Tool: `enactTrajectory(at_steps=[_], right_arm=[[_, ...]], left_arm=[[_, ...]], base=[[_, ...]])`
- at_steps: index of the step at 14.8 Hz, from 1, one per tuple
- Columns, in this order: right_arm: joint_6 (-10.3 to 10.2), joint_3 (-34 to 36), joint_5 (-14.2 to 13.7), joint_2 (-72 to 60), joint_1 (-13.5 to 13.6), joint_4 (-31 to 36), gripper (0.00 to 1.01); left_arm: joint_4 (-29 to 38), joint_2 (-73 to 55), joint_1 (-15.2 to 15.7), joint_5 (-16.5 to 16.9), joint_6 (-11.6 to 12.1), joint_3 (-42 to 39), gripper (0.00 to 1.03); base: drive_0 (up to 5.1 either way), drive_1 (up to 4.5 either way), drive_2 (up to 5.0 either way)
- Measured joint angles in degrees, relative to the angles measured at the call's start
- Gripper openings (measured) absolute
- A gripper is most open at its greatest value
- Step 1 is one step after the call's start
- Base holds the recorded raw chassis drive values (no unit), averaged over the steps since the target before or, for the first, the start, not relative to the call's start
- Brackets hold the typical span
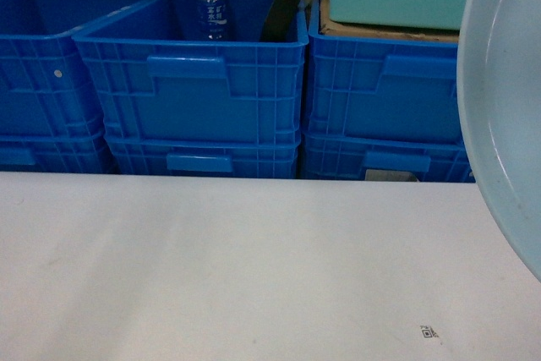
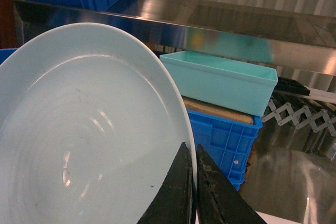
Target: Place blue tray on left shelf second layer neatly
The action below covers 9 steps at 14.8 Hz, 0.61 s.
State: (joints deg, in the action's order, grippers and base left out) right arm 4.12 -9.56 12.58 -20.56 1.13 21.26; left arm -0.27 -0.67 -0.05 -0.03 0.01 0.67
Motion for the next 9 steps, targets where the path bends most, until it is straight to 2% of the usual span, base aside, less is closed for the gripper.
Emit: enactTrajectory(at_steps=[3,9], right_arm=[[0.0,0.0,0.0,0.0,0.0,0.0,0.02],[0.0,0.0,0.0,0.0,0.0,0.0,0.02]], left_arm=[[0.0,0.0,0.0,0.0,0.0,0.0,0.98],[0.0,0.0,0.0,0.0,0.0,0.0,0.98]], base=[[-0.2,-0.23,-0.2],[-1.7,-1.67,-1.7]])
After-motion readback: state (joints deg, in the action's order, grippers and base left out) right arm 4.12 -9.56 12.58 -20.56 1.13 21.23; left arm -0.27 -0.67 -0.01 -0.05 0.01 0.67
